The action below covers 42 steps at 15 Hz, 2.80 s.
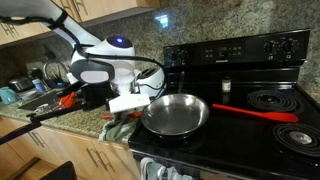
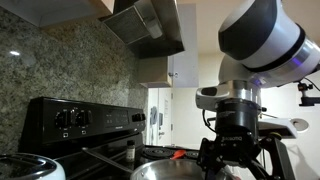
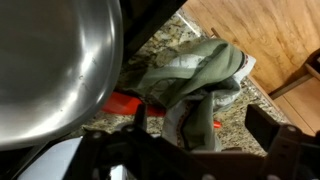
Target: Hang the towel on the oven handle
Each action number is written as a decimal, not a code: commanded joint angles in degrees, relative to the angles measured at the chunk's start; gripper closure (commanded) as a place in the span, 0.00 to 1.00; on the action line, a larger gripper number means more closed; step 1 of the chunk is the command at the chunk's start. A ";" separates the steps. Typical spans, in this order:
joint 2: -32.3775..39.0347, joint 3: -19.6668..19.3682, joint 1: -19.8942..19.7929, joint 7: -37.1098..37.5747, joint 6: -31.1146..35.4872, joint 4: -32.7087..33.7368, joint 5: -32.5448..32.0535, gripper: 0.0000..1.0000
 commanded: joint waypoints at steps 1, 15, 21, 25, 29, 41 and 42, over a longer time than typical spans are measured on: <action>-0.03 0.68 -0.73 0.20 -0.03 0.03 -0.23 0.00; 6.02 3.81 -1.06 0.51 0.30 3.09 -1.60 0.00; 8.16 5.26 0.94 3.24 1.34 6.35 -4.05 0.00; 11.68 6.69 1.53 5.89 0.96 9.96 -6.79 0.00; 15.85 8.03 0.94 6.26 0.70 12.54 -7.35 0.00; 20.03 9.90 -0.86 4.41 0.93 13.80 -7.75 0.00; 20.73 10.62 -1.25 3.70 0.94 14.29 -7.21 0.00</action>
